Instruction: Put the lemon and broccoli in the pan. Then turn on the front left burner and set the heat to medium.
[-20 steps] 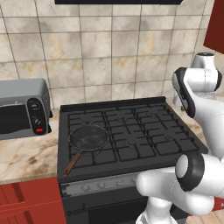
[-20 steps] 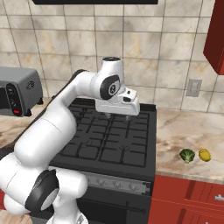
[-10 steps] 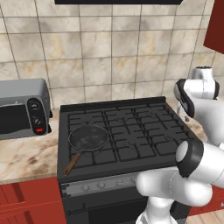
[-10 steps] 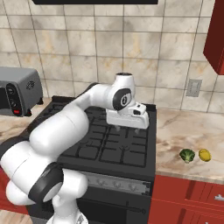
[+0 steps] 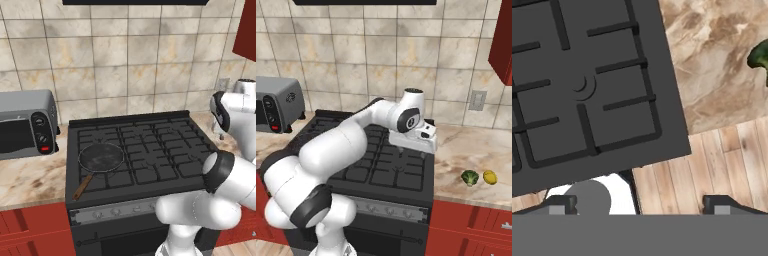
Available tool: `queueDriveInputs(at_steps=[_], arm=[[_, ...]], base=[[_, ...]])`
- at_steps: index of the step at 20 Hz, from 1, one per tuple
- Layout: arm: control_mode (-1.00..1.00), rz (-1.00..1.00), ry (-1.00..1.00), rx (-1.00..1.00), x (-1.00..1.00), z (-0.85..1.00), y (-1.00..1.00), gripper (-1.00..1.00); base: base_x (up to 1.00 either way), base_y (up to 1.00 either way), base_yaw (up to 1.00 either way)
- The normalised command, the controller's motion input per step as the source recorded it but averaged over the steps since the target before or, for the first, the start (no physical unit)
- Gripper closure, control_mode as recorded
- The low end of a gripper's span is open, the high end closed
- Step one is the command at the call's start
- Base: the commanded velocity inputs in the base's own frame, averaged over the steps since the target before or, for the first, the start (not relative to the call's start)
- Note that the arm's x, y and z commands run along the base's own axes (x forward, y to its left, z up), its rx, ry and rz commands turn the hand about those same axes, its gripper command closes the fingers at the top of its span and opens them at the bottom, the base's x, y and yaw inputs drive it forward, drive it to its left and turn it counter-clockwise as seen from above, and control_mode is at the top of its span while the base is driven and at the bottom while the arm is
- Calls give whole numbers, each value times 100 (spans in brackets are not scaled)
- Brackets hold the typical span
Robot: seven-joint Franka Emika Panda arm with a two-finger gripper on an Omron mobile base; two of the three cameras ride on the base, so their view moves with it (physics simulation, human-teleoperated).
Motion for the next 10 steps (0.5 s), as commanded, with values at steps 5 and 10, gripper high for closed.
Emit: queueDriveInputs(at_steps=[5, 10], arm=[[-100, -4, -4, 11, 16, 0, -72, -100], [-100, 0, 0, 1, 12, 0, -45, -100]], base=[[0, 0, 0], [0, 0, 0]])
